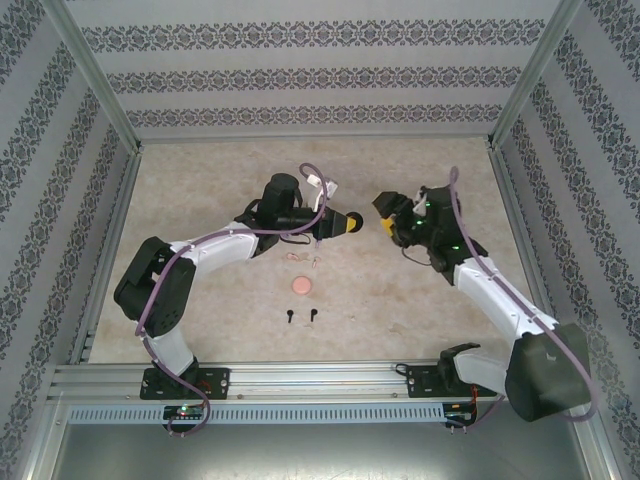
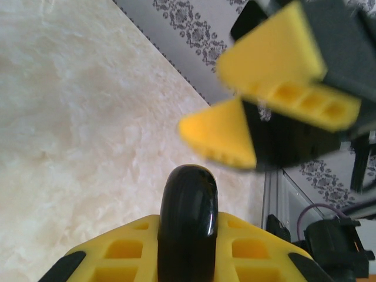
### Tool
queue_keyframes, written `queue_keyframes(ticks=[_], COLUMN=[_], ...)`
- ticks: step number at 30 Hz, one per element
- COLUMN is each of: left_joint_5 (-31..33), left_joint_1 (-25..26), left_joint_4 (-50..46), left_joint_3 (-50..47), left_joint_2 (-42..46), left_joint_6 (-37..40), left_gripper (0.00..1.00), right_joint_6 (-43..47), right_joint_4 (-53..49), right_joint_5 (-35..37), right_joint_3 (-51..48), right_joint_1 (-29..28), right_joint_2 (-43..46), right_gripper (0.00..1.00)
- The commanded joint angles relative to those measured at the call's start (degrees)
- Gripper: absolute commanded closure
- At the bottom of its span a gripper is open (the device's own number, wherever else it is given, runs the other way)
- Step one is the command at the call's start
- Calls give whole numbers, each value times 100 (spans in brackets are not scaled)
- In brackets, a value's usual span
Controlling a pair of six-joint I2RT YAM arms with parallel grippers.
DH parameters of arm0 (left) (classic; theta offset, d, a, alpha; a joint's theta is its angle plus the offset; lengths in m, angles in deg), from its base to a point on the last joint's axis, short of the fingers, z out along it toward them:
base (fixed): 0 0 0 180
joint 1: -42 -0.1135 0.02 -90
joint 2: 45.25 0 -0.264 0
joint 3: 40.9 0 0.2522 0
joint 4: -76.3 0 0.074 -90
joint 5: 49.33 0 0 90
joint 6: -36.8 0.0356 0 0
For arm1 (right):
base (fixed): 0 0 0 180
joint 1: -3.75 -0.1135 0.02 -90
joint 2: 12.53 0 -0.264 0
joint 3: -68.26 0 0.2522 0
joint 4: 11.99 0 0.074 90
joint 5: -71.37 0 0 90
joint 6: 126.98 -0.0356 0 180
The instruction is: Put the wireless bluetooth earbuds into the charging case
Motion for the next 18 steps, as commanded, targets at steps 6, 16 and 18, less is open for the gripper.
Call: queue_keyframes(ticks=[6, 16, 18], left_joint_5=[-676, -876, -895], left_joint_1=[-163, -295, -294], left_joint_4=[-1111, -1926, -1926], left_joint_3=[199, 561, 619], left_joint_2=[390, 506, 484], left_joint_6=[605, 990, 979], left_gripper=[100, 100, 100], right_joint_6=[3217, 4273, 4338], right_joint_4=[160, 134, 124], right_joint_5=[-1913, -2635, -2602], right_joint_3=[203, 122, 125], right_joint_1=[335, 55, -108], right_joint_2=[261, -149, -235], right_gripper=[36, 42, 43])
